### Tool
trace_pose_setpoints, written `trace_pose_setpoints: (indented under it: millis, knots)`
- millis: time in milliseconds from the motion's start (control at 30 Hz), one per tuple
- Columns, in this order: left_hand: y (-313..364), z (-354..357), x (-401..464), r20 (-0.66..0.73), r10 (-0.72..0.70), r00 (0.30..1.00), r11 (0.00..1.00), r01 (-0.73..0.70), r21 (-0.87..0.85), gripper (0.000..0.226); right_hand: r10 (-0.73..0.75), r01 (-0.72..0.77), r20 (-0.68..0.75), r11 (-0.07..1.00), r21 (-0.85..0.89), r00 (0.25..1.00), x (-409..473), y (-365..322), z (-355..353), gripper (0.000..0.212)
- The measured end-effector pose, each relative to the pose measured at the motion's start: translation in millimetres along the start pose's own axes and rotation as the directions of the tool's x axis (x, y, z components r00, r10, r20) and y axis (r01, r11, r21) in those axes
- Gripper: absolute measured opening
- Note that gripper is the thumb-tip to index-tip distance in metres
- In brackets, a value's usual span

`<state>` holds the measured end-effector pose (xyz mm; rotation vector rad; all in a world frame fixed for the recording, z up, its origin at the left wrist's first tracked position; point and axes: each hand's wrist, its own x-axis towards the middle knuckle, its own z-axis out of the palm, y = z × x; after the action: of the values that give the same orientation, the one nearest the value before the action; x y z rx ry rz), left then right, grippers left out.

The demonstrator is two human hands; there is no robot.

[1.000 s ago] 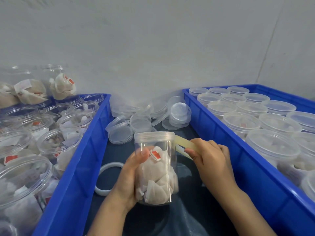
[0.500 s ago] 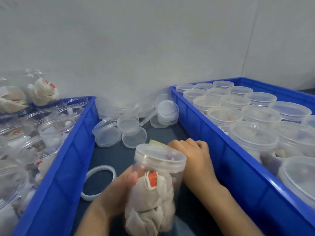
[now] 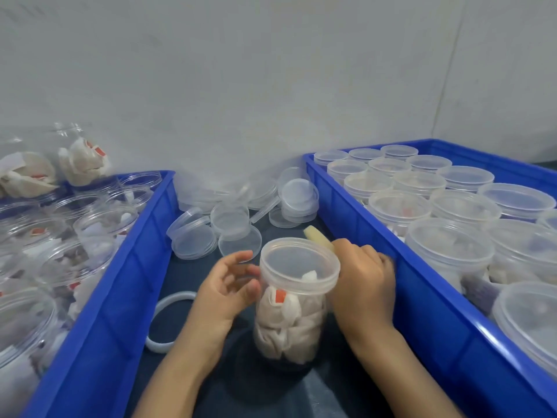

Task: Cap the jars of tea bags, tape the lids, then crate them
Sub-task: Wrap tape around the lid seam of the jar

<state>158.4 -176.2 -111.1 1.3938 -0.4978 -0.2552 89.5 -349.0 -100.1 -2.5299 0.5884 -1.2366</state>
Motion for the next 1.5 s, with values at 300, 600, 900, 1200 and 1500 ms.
trace_pose_setpoints:
  millis: [300,600,900,1200,1500]
  knots:
    - [6.2,37.3,-14.8,-0.085,0.227,0.970,0.948,-0.201,0.246,0.067,0.042,-0.042,0.015,0.999,0.005,0.999,0.7,-1.2,-0.9,0.022]
    - [-9.7,52.4,-18.7,-0.294,0.268,0.917,0.951,-0.203,0.234,0.079,-0.052,0.042,0.280,0.998,0.041,0.959,8.3,-1.1,-5.6,0.021]
    - [5.0,23.5,-6.9,-0.391,0.120,0.913,0.992,-0.090,0.093,0.060,-0.165,-0.127,0.509,0.862,0.490,0.845,10.7,4.6,-9.2,0.043]
    - [16.1,10.5,-5.7,-0.370,-0.030,0.929,0.999,0.015,-0.043,0.059,-0.175,0.139,0.125,0.957,0.256,0.977,10.5,8.7,-7.7,0.011]
    - [17.2,8.6,-6.6,-0.240,-0.068,0.968,0.990,0.037,-0.134,0.056,-0.213,0.200,0.072,0.967,0.159,0.974,8.4,8.7,-4.3,0.012]
